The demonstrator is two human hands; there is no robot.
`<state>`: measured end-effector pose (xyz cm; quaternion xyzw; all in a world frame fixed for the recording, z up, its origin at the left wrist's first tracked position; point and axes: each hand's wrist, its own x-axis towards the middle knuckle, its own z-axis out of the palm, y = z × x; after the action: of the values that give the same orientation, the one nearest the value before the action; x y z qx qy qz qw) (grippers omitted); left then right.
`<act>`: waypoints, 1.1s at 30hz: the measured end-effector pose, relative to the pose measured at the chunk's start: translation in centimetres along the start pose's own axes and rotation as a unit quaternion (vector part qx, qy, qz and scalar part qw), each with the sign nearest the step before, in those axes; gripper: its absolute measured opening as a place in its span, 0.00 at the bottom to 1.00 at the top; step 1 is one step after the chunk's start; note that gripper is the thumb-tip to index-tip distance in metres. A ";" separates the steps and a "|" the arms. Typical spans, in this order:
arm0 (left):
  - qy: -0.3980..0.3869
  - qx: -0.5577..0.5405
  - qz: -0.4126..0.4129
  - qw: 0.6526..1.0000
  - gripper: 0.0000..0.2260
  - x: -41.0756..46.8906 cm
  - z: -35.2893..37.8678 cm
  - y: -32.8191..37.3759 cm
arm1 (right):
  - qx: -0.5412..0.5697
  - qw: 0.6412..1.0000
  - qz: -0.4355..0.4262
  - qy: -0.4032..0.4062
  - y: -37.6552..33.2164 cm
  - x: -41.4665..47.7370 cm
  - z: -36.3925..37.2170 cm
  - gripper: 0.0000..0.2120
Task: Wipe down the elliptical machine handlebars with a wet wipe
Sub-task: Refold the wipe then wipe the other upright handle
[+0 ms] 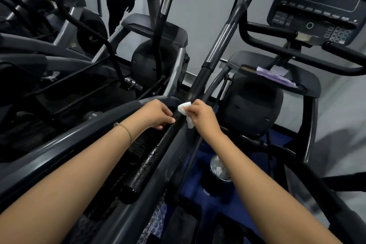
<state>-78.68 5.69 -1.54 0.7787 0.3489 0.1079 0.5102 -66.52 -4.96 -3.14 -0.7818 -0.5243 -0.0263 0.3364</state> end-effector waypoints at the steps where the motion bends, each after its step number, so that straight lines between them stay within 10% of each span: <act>1: 0.006 -0.003 0.006 1.000 0.13 -0.1 0.0 -0.1 | -0.009 1.000 0.010 0.007 -0.2 0.2 0.0 0.10; 33: -0.040 -0.093 0.013 0.995 0.16 -8.1 -2.1 -3.2 | -0.018 0.999 -0.025 -0.009 -6.5 -7.5 0.7 0.08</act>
<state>-87.09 2.65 -1.88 0.7361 0.3066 0.1154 0.5923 -75.51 -9.13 -3.42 -0.7746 -0.5463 -0.0373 0.3164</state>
